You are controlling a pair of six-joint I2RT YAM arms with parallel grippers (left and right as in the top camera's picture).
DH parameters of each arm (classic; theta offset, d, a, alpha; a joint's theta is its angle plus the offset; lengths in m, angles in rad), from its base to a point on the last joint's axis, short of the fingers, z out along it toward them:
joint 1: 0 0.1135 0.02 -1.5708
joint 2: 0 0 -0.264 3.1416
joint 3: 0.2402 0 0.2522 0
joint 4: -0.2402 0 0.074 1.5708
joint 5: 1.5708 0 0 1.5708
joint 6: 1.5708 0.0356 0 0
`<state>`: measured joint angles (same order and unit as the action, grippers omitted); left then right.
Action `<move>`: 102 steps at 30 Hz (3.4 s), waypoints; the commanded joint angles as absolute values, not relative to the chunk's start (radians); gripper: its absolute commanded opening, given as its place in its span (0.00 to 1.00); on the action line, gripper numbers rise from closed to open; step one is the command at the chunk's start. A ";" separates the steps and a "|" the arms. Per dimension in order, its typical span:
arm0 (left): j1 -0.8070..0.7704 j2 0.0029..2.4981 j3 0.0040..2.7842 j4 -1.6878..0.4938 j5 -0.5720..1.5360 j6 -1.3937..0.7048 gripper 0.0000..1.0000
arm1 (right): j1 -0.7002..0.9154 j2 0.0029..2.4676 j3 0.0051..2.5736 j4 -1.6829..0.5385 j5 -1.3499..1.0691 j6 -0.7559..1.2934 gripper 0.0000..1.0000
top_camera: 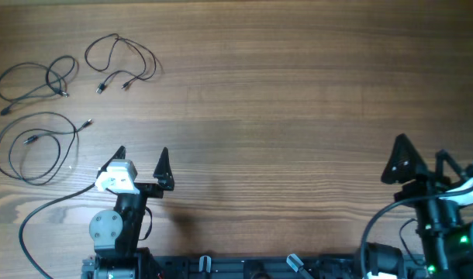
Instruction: Untangle cables
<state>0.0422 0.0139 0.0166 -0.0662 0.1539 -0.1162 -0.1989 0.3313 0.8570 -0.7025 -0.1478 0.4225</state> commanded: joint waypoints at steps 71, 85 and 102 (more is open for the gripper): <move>0.042 0.004 0.006 -0.062 0.166 -0.097 1.00 | -0.085 0.004 0.005 0.004 -0.085 0.185 1.00; 0.042 0.004 0.006 -0.062 0.166 -0.097 1.00 | -0.085 0.004 0.005 0.004 -0.085 0.185 1.00; 0.042 0.004 0.006 -0.062 0.166 -0.097 1.00 | -0.085 0.004 0.005 0.004 -0.085 0.185 1.00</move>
